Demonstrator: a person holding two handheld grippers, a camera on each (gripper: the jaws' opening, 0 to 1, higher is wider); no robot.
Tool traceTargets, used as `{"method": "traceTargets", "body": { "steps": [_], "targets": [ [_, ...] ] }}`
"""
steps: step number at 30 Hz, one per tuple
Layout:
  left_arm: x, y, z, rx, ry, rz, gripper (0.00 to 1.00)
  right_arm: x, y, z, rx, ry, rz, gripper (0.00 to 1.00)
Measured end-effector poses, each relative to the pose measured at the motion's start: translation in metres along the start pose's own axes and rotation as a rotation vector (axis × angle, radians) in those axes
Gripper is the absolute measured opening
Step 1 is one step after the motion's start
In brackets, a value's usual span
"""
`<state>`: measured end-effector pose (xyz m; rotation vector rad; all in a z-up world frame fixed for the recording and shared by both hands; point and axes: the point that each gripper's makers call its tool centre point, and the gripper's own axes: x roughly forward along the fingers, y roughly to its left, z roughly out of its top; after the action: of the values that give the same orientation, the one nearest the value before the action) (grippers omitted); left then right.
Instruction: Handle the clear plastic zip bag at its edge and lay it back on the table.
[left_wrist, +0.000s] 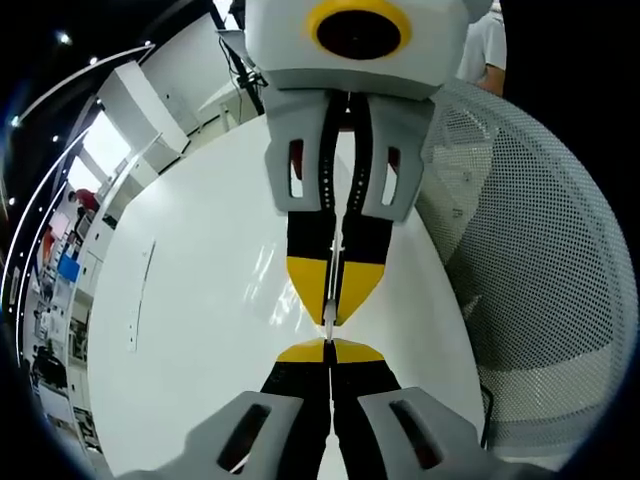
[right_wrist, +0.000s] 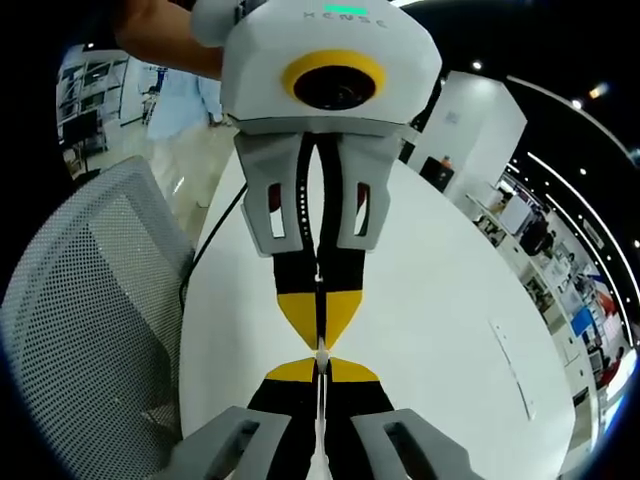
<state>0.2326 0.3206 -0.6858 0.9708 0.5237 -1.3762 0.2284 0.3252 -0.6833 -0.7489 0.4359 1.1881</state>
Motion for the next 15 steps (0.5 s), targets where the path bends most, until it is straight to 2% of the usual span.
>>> {"method": "traceTargets", "body": {
  "steps": [15],
  "targets": [
    [-0.0041,0.0017,-0.0043,-0.002,0.015,0.005,0.00,-0.0030,-0.0022,0.0000,0.008,-0.005,-0.006,0.00]
  ]
}}
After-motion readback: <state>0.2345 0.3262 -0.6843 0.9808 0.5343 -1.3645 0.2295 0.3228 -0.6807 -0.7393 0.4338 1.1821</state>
